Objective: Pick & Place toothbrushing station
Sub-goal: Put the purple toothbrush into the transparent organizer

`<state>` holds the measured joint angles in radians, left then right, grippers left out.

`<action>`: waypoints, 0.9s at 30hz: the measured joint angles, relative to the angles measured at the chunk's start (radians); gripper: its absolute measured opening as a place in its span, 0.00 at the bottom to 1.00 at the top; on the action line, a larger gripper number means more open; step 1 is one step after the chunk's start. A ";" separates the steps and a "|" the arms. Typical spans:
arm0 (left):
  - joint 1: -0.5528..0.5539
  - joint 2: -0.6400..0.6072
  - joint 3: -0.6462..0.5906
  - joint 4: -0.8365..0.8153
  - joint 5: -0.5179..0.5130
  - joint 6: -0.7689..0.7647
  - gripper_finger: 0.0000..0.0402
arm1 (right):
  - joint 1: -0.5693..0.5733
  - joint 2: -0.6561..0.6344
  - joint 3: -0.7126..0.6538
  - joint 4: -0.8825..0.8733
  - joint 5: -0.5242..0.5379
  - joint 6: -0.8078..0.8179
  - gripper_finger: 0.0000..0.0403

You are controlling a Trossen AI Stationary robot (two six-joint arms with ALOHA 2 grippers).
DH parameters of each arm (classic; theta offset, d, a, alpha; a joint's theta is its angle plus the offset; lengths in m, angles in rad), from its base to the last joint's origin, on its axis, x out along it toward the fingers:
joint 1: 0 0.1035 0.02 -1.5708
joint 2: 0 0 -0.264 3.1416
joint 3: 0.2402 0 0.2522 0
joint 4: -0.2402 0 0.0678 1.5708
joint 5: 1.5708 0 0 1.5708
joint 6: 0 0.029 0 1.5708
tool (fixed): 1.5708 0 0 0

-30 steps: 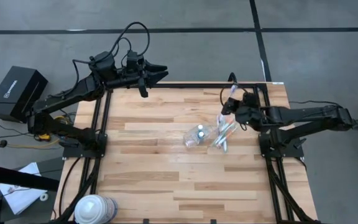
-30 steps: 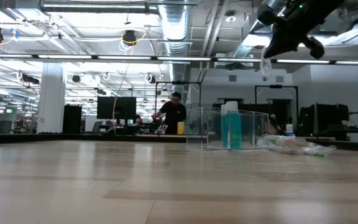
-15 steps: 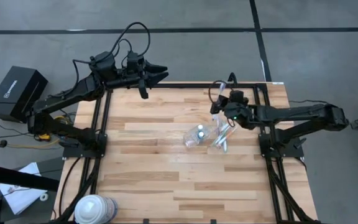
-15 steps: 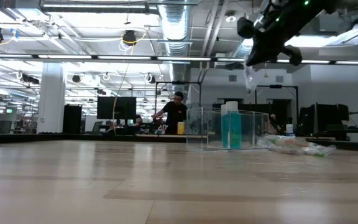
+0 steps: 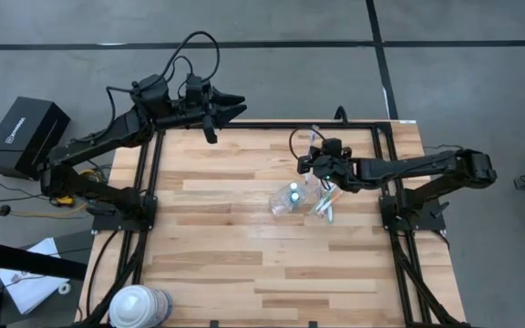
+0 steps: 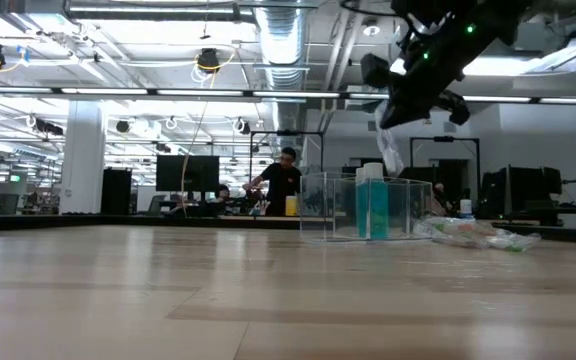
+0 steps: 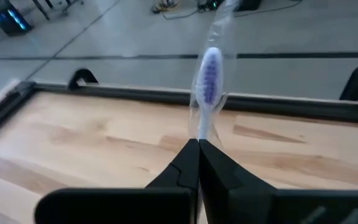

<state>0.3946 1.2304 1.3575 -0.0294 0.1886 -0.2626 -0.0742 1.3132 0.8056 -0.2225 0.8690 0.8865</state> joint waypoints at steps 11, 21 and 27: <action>0.002 0.000 0.000 -0.001 0.000 0.026 0.34 | 0.002 0.034 -0.005 -0.009 -0.007 -0.023 0.00; 0.007 0.000 0.000 -0.001 0.000 0.023 0.34 | 0.049 0.050 -0.022 -0.007 0.002 0.001 0.00; 0.007 0.000 0.000 -0.001 0.000 0.023 0.34 | 0.115 0.050 -0.050 -0.025 0.023 0.102 0.00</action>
<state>0.4019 1.2304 1.3575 -0.0307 0.1890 -0.2401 0.0410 1.3632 0.7553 -0.2471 0.8919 0.9889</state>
